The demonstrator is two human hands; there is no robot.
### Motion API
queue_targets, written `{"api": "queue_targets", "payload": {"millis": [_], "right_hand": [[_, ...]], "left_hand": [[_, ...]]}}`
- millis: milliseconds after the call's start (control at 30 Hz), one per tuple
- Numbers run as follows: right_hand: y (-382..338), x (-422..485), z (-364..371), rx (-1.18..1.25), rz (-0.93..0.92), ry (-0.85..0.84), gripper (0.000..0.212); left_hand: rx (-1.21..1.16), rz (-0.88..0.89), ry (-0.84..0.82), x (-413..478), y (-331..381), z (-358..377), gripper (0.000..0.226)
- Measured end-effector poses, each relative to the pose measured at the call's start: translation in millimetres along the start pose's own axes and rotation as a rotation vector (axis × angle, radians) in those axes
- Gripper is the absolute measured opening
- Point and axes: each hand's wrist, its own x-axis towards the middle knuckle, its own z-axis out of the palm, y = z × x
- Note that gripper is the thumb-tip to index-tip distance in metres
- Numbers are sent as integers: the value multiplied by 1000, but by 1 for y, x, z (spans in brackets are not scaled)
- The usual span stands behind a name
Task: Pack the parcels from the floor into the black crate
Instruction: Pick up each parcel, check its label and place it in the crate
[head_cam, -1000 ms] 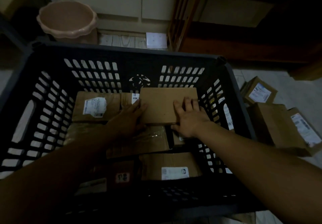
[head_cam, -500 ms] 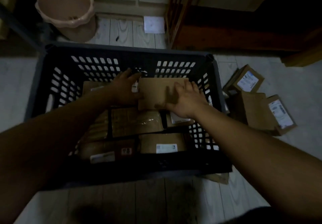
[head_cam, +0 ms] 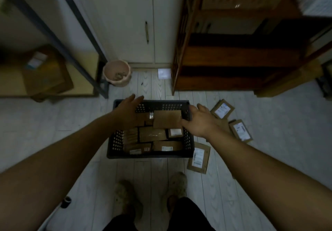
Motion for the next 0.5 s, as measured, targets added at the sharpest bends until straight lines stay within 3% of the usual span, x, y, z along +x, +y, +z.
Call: {"api": "queue_targets", "payload": {"millis": [100,267,500], "right_hand": [[-7,-61,-42,-1,-45,35,74],[-5,-141,-84,5,-34,156,79],[14,-269,-118,-3,40,371,80]], "left_hand": [[-81,-32,65,-70,21,-19,84],[-194,59,139,-147,54,-32,86],[-55,254,225,-234,132,-50,76]]}}
